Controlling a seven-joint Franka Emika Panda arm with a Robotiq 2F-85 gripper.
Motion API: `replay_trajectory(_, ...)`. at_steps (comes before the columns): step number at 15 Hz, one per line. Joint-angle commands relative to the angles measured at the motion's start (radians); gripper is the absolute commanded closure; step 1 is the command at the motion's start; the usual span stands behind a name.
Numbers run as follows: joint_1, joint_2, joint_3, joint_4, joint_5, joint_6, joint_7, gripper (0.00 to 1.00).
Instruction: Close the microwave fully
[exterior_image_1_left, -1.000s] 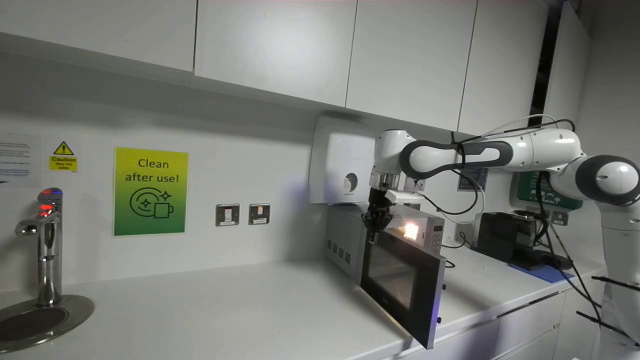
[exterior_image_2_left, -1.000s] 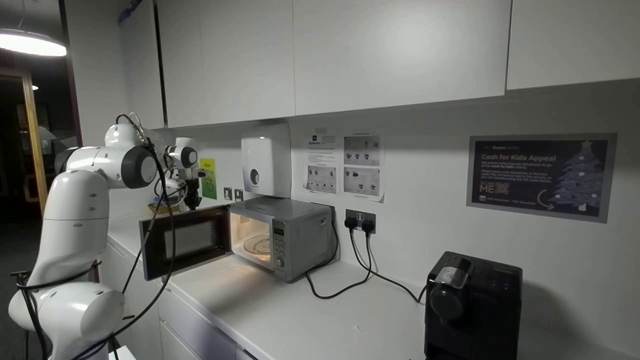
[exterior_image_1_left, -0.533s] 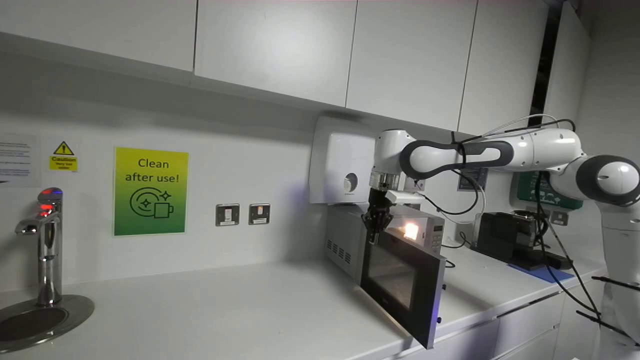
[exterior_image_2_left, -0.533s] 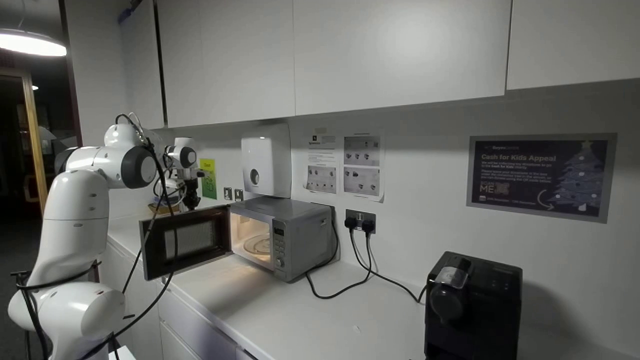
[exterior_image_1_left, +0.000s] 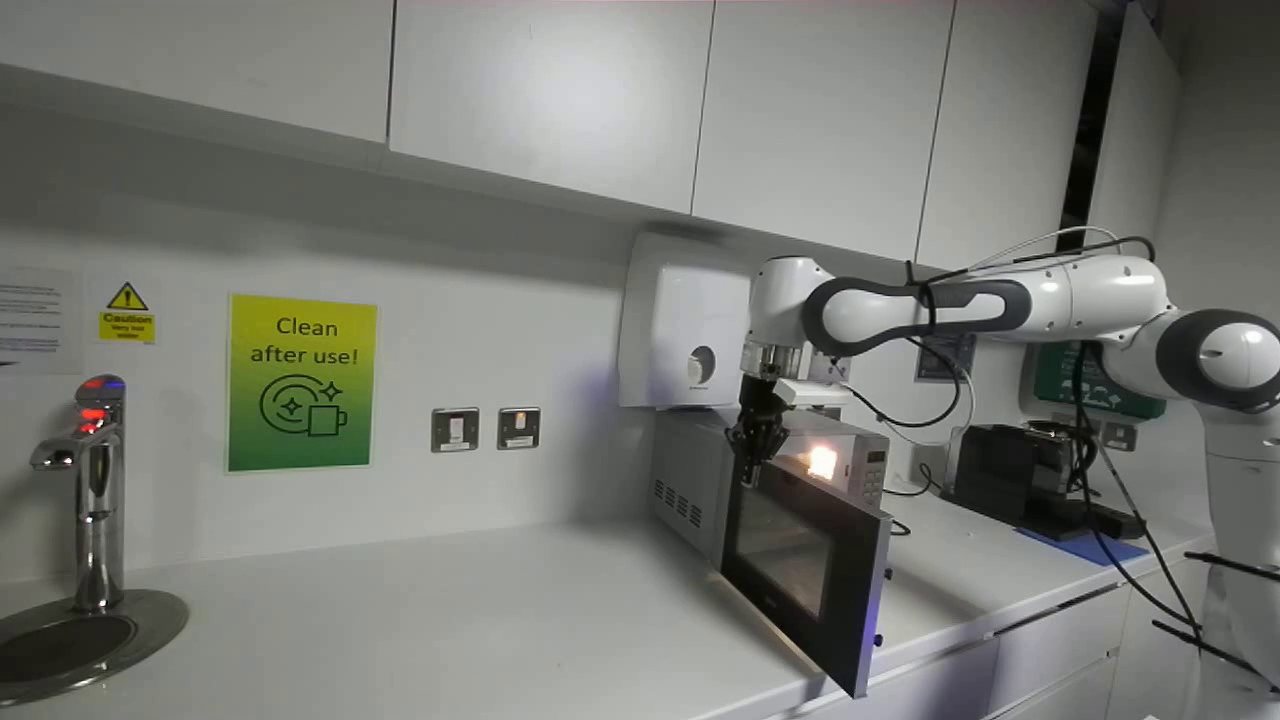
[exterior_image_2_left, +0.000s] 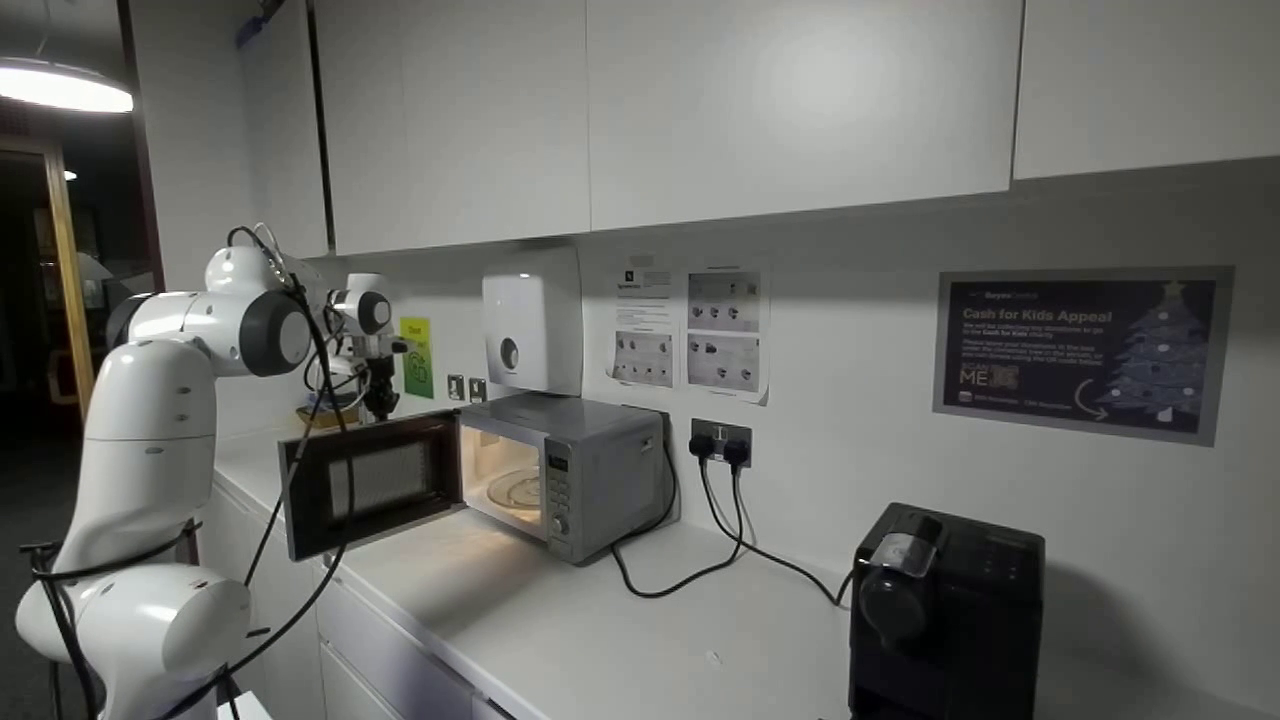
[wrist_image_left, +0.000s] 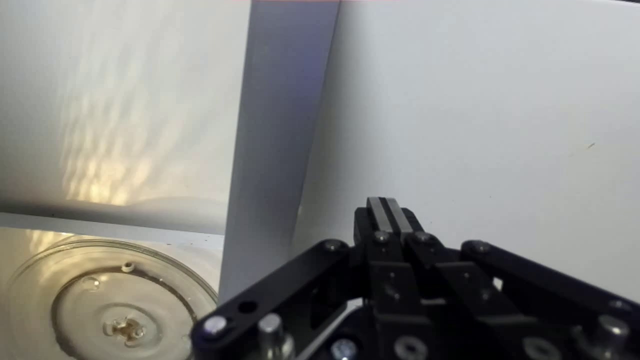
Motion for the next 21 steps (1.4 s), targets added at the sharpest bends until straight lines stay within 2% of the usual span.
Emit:
replay_trajectory(1,0.010,-0.052,-0.012,-0.033,0.012,-0.042,0.041,1.00)
replay_trajectory(21,-0.025,-0.178,-0.008,-0.170,0.027,-0.070,0.104,1.00)
